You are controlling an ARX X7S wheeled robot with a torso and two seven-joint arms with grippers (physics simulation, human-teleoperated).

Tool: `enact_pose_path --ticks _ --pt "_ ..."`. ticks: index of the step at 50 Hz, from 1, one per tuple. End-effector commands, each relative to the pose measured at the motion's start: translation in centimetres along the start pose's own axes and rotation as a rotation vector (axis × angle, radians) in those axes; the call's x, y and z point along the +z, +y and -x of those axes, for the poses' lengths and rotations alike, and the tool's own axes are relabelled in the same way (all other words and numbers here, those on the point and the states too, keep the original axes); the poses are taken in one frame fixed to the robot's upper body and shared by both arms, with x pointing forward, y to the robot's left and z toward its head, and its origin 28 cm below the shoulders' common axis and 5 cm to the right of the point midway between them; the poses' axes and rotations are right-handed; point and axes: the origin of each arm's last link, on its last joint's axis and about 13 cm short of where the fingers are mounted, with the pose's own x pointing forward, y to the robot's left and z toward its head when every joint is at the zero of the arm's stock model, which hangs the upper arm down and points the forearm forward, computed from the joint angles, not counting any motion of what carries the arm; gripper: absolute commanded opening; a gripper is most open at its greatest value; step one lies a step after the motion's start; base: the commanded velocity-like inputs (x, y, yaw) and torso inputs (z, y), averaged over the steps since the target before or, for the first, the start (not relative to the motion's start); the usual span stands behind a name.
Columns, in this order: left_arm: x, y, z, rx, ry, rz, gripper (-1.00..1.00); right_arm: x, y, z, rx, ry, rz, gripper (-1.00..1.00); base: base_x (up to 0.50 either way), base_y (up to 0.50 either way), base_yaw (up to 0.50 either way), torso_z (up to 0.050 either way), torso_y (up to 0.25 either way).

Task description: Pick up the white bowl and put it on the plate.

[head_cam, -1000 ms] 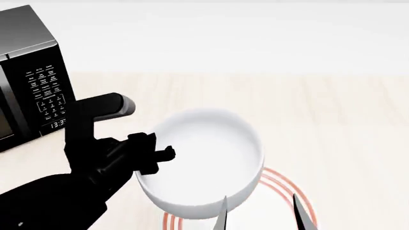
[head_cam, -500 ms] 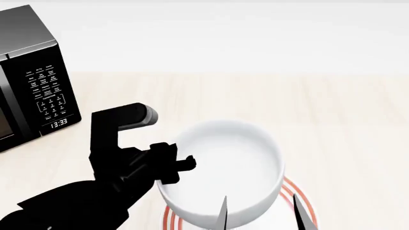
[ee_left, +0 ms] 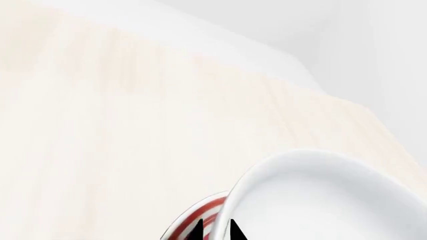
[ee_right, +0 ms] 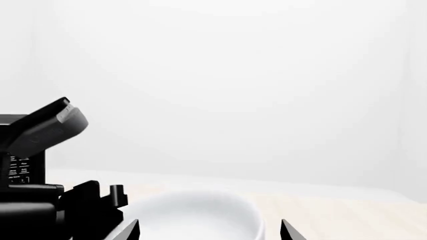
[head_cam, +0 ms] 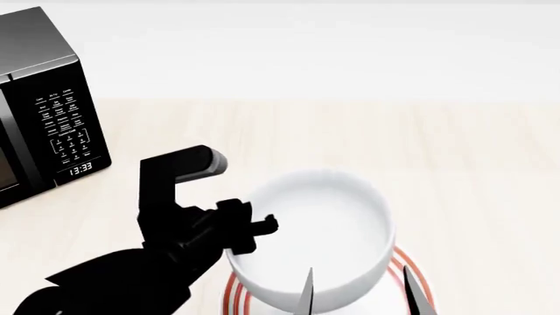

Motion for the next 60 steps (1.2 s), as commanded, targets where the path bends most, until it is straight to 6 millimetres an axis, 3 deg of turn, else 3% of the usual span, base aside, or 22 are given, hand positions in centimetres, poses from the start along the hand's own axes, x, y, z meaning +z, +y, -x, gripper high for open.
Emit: enact_pose_path --ticks 1,60 --pt "0.4 -1.1 0.0 -0.067 -0.017 0.047 -1.0 0.0 -0.2 -0.2 0.0 -0.015 0.004 1.0 0.0 0.0 0.0 0.0 0.0" --pt "-0.6 -1.3 -1.3 -0.073 -0.002 0.072 -1.0 -0.1 0.1 -0.1 0.015 -0.012 0.012 1.0 0.0 0.0 0.0 0.0 0.0"
